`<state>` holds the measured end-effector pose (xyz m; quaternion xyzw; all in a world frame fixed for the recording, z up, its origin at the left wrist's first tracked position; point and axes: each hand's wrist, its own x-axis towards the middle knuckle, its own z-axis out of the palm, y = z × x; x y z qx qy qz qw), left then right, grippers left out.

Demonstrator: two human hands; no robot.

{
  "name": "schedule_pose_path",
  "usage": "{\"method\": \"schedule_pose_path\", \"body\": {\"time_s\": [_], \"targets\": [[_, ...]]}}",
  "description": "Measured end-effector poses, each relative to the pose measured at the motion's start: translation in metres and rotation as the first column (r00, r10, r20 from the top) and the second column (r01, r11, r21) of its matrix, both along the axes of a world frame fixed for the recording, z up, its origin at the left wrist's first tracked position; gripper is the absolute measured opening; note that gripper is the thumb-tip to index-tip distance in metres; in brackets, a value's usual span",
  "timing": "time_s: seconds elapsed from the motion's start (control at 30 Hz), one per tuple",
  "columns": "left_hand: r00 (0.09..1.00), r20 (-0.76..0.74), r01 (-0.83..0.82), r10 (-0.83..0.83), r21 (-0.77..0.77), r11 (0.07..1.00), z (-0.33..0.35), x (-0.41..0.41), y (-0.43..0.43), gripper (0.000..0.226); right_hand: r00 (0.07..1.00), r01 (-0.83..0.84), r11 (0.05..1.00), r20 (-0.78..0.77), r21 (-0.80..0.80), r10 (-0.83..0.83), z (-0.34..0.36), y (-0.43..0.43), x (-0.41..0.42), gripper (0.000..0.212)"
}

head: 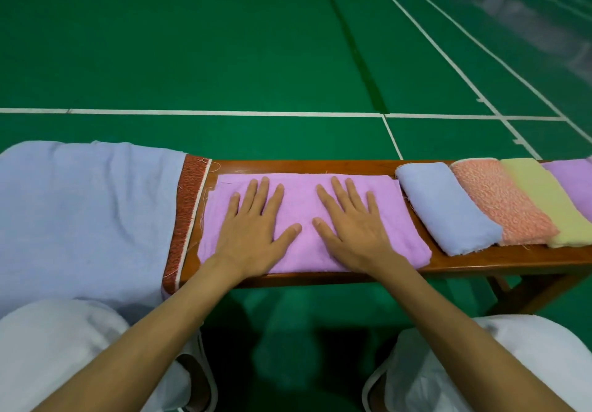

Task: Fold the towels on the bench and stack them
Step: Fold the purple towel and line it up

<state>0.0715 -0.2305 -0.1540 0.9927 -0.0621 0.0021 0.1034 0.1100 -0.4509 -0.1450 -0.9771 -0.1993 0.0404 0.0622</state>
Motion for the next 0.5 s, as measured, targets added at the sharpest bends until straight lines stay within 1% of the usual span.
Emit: {"method": "schedule_pose_path", "body": {"time_s": [0.13, 0.23, 0.3, 0.33, 0.4, 0.43, 0.47, 0.5], "targets": [[0.993, 0.029, -0.115, 0.115, 0.014, 0.993, -0.001, -0.001, 0.015, 0.094, 0.994, 0.105, 0.994, 0.01, -0.02, -0.105, 0.001, -0.03, 0.008, 0.081], [0.989, 0.034, -0.147, 0.146, 0.014, 0.989, -0.001, -0.001, 0.02, 0.094, 0.99, 0.143, 0.99, 0.01, -0.01, -0.143, 0.003, -0.039, 0.01, 0.083], [0.989, 0.026, -0.147, 0.146, 0.031, 0.989, 0.0, -0.001, 0.019, 0.095, 0.988, 0.156, 0.987, 0.003, 0.026, -0.156, 0.004, -0.037, 0.008, 0.083], [0.989, 0.02, -0.147, 0.146, 0.032, 0.989, 0.001, -0.001, 0.018, 0.095, 0.983, 0.18, 0.981, 0.009, 0.074, -0.181, 0.006, -0.035, 0.006, 0.081], [0.989, 0.015, -0.149, 0.149, 0.01, 0.989, 0.005, -0.002, 0.017, 0.097, 0.955, 0.271, 0.942, 0.071, 0.2, -0.29, 0.013, -0.035, 0.002, 0.075], [0.988, 0.023, -0.151, 0.151, -0.011, 0.989, 0.008, -0.004, 0.016, 0.097, 0.926, 0.329, 0.915, 0.11, 0.234, -0.361, 0.018, -0.036, 0.0, 0.069], [0.988, 0.042, -0.145, 0.147, -0.033, 0.989, 0.012, -0.005, 0.015, 0.096, 0.893, 0.396, 0.889, 0.131, 0.23, -0.431, 0.023, -0.037, -0.001, 0.065], [0.989, 0.066, -0.13, 0.133, -0.053, 0.99, 0.015, -0.006, 0.012, 0.094, 0.864, 0.46, 0.867, 0.128, 0.192, -0.487, 0.027, -0.037, -0.003, 0.064]]}}
